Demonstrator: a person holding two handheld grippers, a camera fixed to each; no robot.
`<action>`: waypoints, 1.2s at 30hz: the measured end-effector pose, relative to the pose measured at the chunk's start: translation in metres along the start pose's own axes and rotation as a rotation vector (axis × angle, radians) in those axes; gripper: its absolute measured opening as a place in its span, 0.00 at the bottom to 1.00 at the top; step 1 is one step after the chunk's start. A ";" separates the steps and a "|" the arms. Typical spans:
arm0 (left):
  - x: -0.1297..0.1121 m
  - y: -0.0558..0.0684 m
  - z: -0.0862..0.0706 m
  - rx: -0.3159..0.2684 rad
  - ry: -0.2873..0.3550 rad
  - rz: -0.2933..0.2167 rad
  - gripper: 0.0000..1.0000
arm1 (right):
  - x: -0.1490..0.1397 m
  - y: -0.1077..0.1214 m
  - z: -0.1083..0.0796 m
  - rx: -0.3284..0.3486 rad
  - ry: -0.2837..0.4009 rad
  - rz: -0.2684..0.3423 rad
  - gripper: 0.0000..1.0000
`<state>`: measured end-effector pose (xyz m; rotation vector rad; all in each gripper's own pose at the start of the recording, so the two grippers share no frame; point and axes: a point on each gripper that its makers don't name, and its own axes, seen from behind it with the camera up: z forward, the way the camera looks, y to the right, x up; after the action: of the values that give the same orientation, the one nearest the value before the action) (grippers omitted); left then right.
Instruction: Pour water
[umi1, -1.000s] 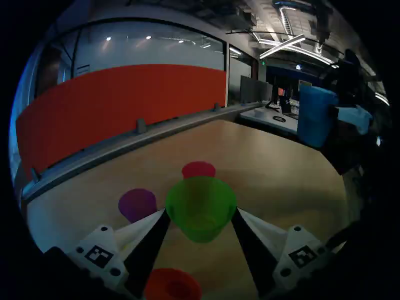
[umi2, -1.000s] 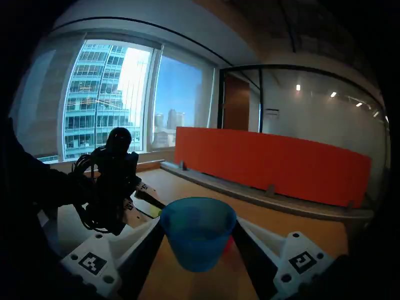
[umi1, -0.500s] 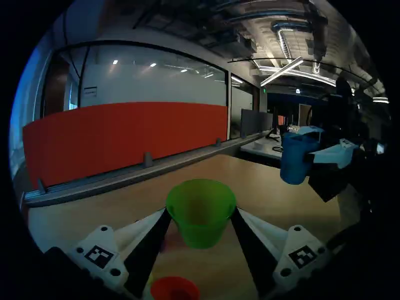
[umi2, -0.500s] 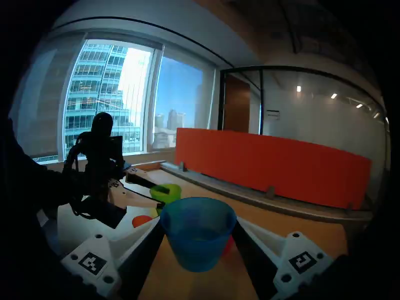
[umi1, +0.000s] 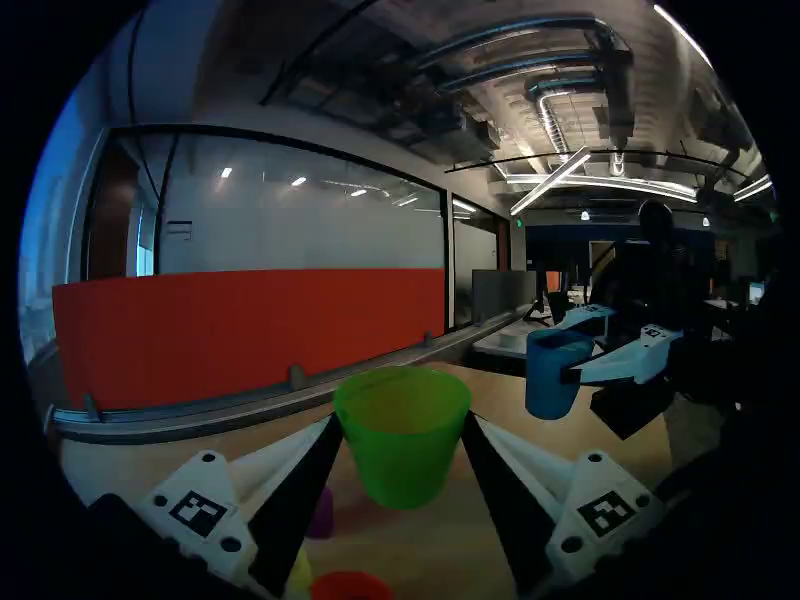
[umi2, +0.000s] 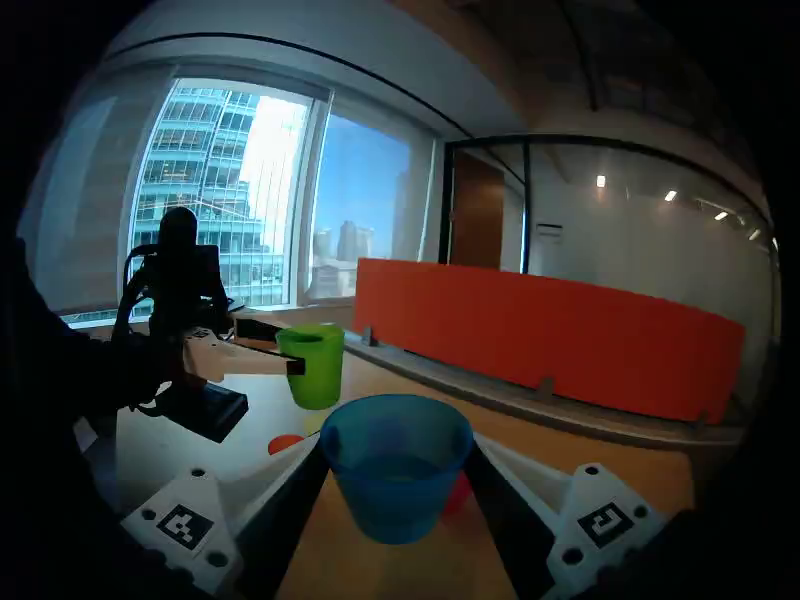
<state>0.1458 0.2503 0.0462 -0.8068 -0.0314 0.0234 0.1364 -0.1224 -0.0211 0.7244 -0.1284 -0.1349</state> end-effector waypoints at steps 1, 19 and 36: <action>0.002 0.001 -0.002 -0.001 0.007 0.001 0.86 | 0.000 0.000 0.000 0.000 0.001 -0.001 0.91; 0.007 -0.001 -0.017 0.015 0.011 0.013 0.85 | 0.004 -0.003 -0.001 0.007 0.007 -0.006 0.91; -0.004 -0.003 -0.045 0.037 -0.015 0.017 0.85 | 0.020 -0.018 0.018 0.061 0.023 -0.022 0.91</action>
<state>0.1438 0.2154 0.0171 -0.7699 -0.0382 0.0455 0.1517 -0.1511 -0.0185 0.7876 -0.1030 -0.1440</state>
